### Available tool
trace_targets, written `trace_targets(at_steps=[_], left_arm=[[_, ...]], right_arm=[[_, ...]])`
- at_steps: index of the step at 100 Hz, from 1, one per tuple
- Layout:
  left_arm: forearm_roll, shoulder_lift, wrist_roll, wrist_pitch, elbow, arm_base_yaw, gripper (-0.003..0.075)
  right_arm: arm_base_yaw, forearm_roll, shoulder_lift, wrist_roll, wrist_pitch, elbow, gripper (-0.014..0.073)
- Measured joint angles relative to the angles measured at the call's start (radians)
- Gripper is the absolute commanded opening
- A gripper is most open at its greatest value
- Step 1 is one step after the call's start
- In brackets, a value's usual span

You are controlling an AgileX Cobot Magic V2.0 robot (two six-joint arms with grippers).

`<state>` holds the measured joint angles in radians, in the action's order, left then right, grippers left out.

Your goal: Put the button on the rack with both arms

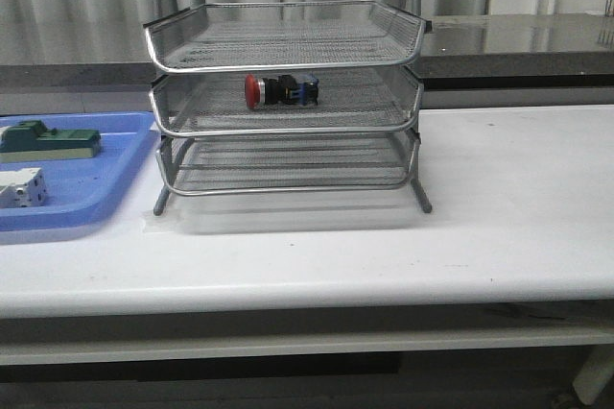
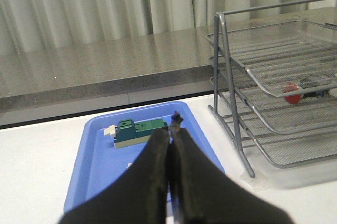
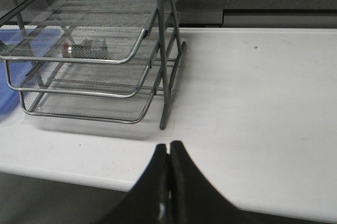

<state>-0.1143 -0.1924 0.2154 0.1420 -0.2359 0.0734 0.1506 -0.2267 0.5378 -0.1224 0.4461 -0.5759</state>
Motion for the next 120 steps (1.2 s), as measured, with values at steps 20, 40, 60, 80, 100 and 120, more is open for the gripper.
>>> trace_targets(at_steps=[20,40,60,80,100,120], left_arm=[[0.000,0.000,0.000,0.000,0.000,0.000,-0.0021],[0.000,0.000,0.000,0.000,0.000,0.000,-0.0021],[0.000,0.000,0.000,0.000,0.000,0.000,-0.0021],[0.000,0.000,0.000,0.000,0.000,0.000,-0.0021],[0.000,0.000,0.000,0.000,0.000,0.000,-0.0021],[0.000,0.000,0.000,0.000,0.000,0.000,-0.0021]], right_arm=[[0.000,0.000,0.000,0.000,0.000,0.000,-0.0060],[0.000,0.000,0.000,0.000,0.000,0.000,-0.0060],[0.000,0.002,-0.007,0.000,0.000,0.004,-0.0060],[0.000,0.050,-0.076,0.025,-0.033,0.075,-0.0060],[0.000,0.158,-0.190,0.145,-0.131,0.211,-0.0060],[0.000,0.197,-0.317,0.186,-0.185,0.347,-0.0060]])
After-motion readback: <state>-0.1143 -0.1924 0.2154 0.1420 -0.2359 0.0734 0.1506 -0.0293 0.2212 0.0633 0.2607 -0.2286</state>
